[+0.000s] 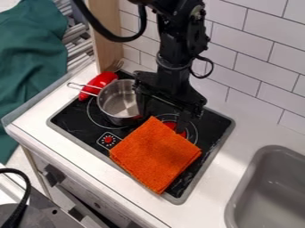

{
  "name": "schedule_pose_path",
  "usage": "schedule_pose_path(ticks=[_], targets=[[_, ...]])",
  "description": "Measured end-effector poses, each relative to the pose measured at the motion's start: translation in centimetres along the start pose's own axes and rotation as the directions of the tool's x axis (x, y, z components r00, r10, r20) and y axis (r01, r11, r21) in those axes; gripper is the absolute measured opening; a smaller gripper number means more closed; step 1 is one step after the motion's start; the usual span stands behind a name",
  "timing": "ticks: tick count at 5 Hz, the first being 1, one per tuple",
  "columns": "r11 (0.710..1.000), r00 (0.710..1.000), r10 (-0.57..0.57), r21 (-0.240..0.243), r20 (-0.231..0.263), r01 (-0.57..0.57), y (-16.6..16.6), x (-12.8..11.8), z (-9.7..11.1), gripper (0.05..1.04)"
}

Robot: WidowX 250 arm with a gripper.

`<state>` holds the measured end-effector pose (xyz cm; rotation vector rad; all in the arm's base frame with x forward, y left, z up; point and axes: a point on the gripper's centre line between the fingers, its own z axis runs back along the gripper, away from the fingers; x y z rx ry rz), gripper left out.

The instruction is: Move the silver pot to the top right top of the burner

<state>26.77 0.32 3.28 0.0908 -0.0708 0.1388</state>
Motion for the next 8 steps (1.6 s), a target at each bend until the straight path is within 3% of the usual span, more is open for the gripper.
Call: schedule_pose_path(ticks=[1, 2, 5, 8], targets=[[1.000, 1.000, -0.004, 0.005, -0.030, 0.005, 0.0, -0.5, -0.7, 1.004], [1.000, 1.000, -0.012, 0.006, -0.002, 0.012, 0.8, 0.7, -1.2, 1.004], [0.995, 0.999, 0.031, -0.093, -0.013, -0.032, 4.0, 6.2, -4.0, 1.004], [0.995, 0.996, 0.072, -0.063, -0.061, -0.076, 5.4, 7.4, -6.1, 1.004]])
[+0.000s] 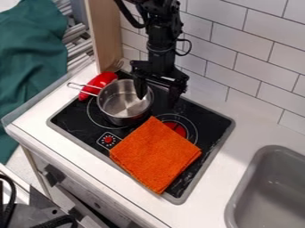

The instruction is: Move the silver pot to the top right top of the burner

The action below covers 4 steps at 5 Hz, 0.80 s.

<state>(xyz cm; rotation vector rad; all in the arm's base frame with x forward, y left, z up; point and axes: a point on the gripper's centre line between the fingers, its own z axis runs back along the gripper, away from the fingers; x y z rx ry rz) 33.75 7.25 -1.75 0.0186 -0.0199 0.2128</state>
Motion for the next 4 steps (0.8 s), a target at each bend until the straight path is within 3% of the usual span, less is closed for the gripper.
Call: schedule_pose_path(ticks=[1, 3, 4], targets=[[1.000, 0.999, 0.006, 0.020, -0.036, -0.006, 0.55, -0.15, -1.06, 0.967], [1.000, 1.000, 0.006, 0.009, -0.028, -0.006, 0.75, -0.12, -1.50, 0.368], [1.000, 0.999, 0.011, 0.000, -0.034, -0.011, 0.60, -0.44, -1.71, 0.156]])
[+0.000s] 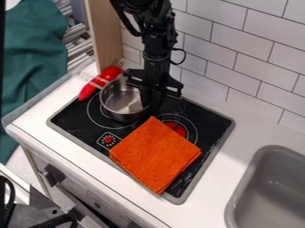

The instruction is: Move the silver pot to the top right top of the burner

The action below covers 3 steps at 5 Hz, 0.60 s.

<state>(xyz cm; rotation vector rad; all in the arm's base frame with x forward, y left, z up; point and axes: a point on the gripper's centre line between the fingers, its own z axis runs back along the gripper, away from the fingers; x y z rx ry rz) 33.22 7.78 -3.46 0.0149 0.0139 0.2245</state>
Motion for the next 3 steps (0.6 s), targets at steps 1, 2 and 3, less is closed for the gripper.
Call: schedule_pose_path(ticks=[1, 2, 3], targets=[[1.000, 1.000, 0.004, -0.005, 0.000, -0.004, -0.1, -0.1, -0.1, 0.071], [1.000, 1.000, 0.021, -0.009, 0.012, -0.021, -0.2, -0.2, 0.0, 0.066], [0.993, 0.991, 0.119, 0.000, 0.064, -0.119, -0.9, -1.1, 1.7, 0.064]])
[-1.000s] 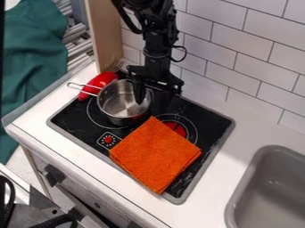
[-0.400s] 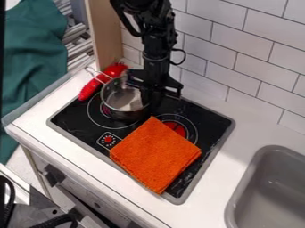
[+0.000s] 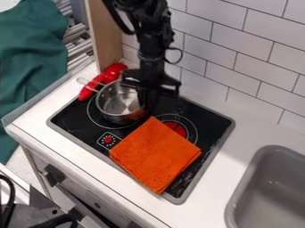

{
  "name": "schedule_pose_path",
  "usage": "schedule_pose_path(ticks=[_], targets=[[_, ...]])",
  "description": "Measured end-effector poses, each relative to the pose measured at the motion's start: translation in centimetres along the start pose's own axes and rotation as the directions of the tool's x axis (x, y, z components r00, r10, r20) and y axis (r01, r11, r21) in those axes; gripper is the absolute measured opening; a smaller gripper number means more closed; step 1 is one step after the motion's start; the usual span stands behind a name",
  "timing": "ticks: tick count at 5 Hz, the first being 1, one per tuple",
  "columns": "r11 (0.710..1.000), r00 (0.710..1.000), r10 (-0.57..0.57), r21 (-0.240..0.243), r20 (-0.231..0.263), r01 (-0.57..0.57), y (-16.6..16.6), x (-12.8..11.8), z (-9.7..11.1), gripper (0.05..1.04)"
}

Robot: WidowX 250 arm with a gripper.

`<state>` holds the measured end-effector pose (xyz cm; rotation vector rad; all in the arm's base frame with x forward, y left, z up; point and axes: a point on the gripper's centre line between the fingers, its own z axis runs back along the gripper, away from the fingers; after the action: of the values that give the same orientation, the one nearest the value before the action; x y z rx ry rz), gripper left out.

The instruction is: Move the silver pot to the top right top of the burner

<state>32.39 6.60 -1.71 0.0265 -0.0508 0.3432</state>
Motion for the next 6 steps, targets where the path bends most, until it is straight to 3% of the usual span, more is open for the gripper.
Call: schedule_pose_path(ticks=[1, 2, 3, 4, 6], targets=[[0.999, 0.995, 0.027, -0.022, 0.094, -0.025, -0.8, 0.2, 3.0, 0.058], [0.998, 0.981, -0.020, -0.047, 0.194, 0.030, -3.0, -0.1, 5.9, 0.058], [0.992, 0.969, -0.116, -0.019, 0.219, 0.123, -5.9, -1.6, 6.8, 0.058], [0.987, 0.965, -0.157, 0.011, 0.208, 0.158, -7.7, -3.7, 6.5, 0.058], [0.978, 0.964, -0.207, 0.059, 0.164, 0.200, -10.0, -5.0, 5.0, 0.058]])
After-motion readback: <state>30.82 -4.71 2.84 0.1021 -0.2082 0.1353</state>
